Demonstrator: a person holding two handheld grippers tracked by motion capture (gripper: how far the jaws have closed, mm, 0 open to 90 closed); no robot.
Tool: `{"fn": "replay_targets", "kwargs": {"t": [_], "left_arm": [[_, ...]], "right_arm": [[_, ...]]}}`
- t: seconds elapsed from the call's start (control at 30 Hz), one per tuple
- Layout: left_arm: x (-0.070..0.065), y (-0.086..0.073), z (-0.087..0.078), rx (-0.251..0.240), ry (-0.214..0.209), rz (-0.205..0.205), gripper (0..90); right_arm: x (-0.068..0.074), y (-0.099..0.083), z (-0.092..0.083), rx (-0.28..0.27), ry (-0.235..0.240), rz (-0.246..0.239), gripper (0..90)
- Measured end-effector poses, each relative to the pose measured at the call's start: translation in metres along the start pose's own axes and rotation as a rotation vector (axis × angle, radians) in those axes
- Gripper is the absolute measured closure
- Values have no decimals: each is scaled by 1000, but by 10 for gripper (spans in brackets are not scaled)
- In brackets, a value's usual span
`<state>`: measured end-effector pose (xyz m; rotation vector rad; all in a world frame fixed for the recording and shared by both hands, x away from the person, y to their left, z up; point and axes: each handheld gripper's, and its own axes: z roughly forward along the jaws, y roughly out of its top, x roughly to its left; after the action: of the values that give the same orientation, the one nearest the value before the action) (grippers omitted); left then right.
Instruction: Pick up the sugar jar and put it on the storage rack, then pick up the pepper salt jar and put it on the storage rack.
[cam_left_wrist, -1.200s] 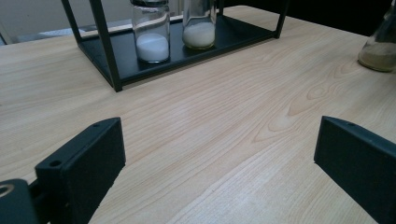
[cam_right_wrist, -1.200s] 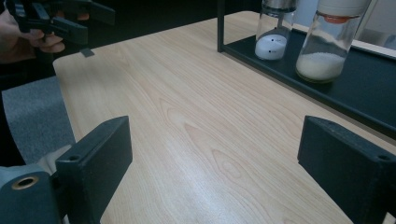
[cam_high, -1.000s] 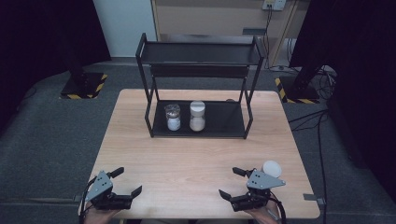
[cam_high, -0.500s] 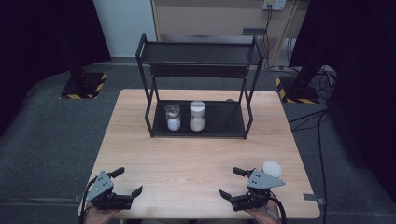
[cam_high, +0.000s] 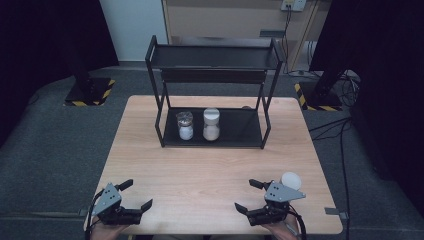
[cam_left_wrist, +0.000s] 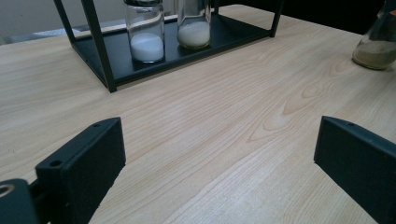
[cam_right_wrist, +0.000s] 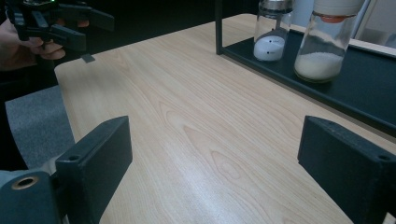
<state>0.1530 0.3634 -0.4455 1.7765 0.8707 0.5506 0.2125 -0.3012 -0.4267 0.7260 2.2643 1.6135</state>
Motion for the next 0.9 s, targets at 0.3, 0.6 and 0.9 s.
{"fn": "replay_targets", "kwargs": {"t": [0.3, 0.6, 0.9], "left_arm": [[0, 0, 0, 0, 0, 0, 10], [0, 0, 0, 1, -1, 0, 10], [-1, 0, 0, 2, 3, 0, 10]], "right_arm": [[3, 2, -3, -16, -15, 5, 99], [7, 11, -12, -41, -53, 17, 98], [7, 27, -25, -52, -92, 31, 92]]}}
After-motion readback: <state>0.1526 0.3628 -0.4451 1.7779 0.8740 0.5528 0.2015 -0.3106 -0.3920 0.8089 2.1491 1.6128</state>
